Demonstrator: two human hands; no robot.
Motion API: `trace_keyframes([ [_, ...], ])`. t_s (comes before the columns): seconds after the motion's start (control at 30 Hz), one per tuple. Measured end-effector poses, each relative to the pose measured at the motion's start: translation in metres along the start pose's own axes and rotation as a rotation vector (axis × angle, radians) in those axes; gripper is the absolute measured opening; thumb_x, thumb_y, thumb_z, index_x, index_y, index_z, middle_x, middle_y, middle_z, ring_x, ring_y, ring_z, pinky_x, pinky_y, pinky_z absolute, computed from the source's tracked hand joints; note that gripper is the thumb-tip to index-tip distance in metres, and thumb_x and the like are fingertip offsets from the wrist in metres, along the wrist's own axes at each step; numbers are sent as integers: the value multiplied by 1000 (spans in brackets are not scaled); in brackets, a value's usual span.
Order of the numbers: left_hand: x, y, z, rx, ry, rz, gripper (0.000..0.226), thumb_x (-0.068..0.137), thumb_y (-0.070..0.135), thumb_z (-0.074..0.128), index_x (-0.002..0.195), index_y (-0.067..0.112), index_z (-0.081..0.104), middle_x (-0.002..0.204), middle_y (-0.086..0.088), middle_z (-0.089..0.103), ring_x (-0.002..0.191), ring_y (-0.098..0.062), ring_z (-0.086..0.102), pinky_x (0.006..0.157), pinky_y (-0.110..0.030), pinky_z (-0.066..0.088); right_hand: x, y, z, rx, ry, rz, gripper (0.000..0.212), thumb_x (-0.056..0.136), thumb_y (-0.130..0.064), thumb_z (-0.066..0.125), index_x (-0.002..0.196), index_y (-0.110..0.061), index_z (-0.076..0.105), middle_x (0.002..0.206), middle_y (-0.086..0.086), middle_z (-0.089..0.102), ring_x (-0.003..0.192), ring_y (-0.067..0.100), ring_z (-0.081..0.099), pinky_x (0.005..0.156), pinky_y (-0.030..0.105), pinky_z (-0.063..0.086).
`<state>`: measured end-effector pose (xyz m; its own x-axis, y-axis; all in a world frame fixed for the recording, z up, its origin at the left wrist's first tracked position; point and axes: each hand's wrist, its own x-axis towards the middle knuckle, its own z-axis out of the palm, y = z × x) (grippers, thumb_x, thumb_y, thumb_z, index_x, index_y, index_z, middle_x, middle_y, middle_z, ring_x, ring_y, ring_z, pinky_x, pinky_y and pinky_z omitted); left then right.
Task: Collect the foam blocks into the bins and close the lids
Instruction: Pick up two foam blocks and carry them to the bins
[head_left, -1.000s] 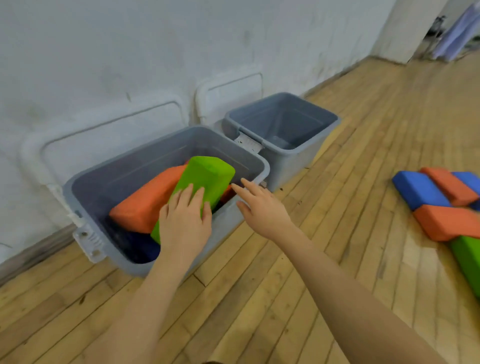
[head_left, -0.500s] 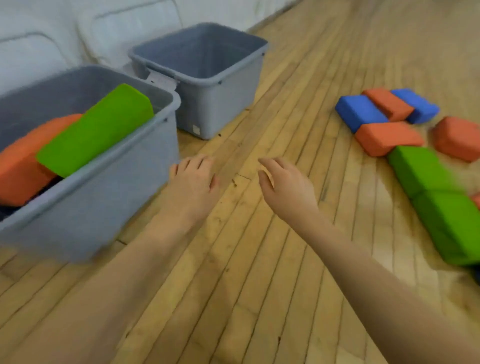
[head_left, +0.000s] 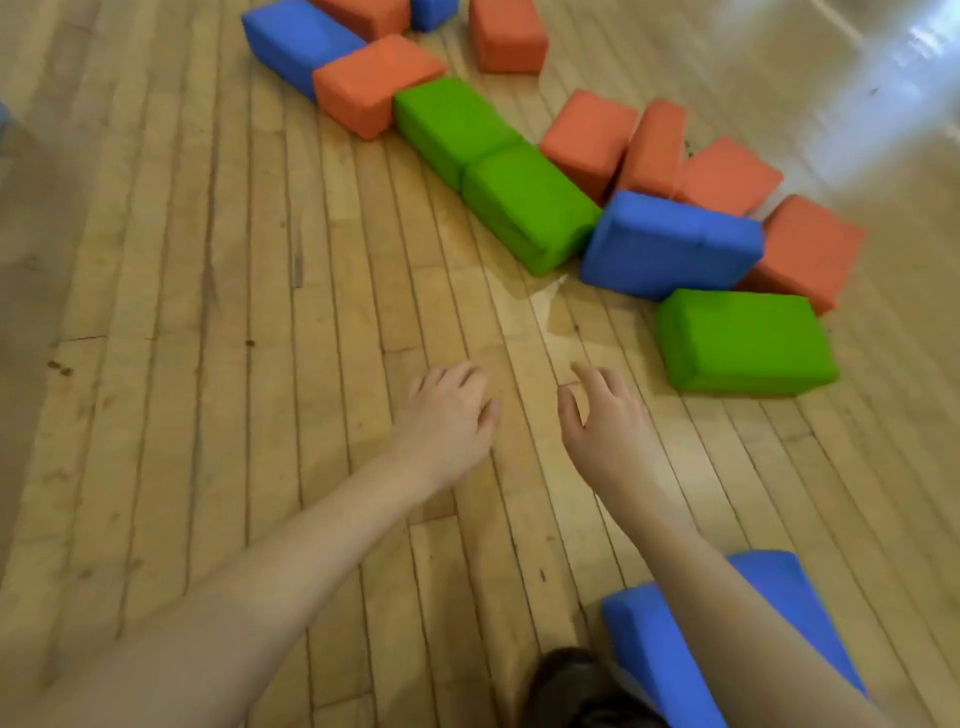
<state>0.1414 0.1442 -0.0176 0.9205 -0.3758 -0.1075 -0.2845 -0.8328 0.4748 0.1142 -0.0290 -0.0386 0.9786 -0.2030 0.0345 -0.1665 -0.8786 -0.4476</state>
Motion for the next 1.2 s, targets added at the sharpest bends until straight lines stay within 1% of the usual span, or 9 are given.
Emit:
trace_keyframes([
  [0.13, -6, 63, 76, -9, -153, 71, 45, 100, 34, 32, 143, 20, 33, 148, 1, 32, 135, -20, 25, 112, -35, 17, -53, 86, -1, -94, -22, 229, 41, 95, -30, 46, 134, -16, 47, 138, 6, 46, 121, 30, 44, 100, 44, 31],
  [0.3, -26, 110, 153, 35, -351, 185, 48, 99, 38, 32, 145, 22, 30, 151, 2, 28, 136, -19, 21, 111, -34, 12, -115, 153, -2, -189, -124, 592, 59, 95, -43, 39, 148, -29, 17, 158, 11, 2, 143, 35, 2, 113, 54, 3],
  [0.47, -47, 135, 190, 96, -498, 317, 51, 98, 42, 32, 146, 23, 27, 151, 5, 27, 136, -19, 19, 108, -34, 13, -162, 174, 4, -152, -188, 861, 80, 91, -64, 27, 150, -21, -5, 158, 1, -14, 143, 32, -12, 106, 68, 4],
  [0.63, -58, 137, 213, 96, -613, 317, 56, 98, 41, 34, 149, 28, 14, 143, 6, 39, 130, -18, 29, 102, -33, 16, -165, 180, 10, -101, -164, 862, 77, 95, -57, 27, 151, -15, -4, 158, -3, -17, 144, 30, -14, 106, 71, 1],
  [0.8, -63, 130, 224, -50, -533, 261, 55, 98, 40, 39, 148, 32, 18, 140, 10, 45, 125, -15, 38, 99, -32, 18, -186, 187, 4, -95, -123, 947, 65, 90, -68, 25, 145, -49, -4, 155, -7, -24, 141, 35, -18, 101, 73, 9],
  [0.87, -64, 125, 229, -35, -508, 279, 54, 97, 44, 38, 147, 34, 20, 137, 8, 48, 122, -16, 43, 100, -36, 23, -189, 183, 6, 1, -98, 1006, 64, 89, -67, 29, 142, -54, -4, 155, -8, -22, 140, 35, -20, 101, 72, 15],
  [1.0, -63, 124, 232, -231, -473, 173, 50, 97, 36, 42, 145, 33, 27, 139, 10, 47, 123, -16, 43, 101, -34, 22, -183, 174, 13, -11, 13, 943, 64, 91, -61, 36, 147, -43, 11, 157, -5, -10, 142, 30, -8, 104, 62, 25],
  [1.1, -42, 117, 214, -311, -311, 104, 52, 94, 36, 48, 143, 29, 33, 139, 11, 45, 123, -17, 40, 98, -27, 17, -159, 163, 14, 14, 143, 781, 61, 92, -54, 44, 146, -35, 24, 157, 2, 4, 141, 27, 3, 106, 54, 24],
  [1.2, -11, 107, 181, -324, -182, 136, 58, 84, 49, 47, 139, 31, 42, 137, 12, 46, 120, -17, 41, 104, -34, 23, -123, 150, 17, 96, 260, 618, 59, 90, -50, 49, 144, -31, 34, 155, 7, 18, 138, 32, 14, 107, 52, 26],
])
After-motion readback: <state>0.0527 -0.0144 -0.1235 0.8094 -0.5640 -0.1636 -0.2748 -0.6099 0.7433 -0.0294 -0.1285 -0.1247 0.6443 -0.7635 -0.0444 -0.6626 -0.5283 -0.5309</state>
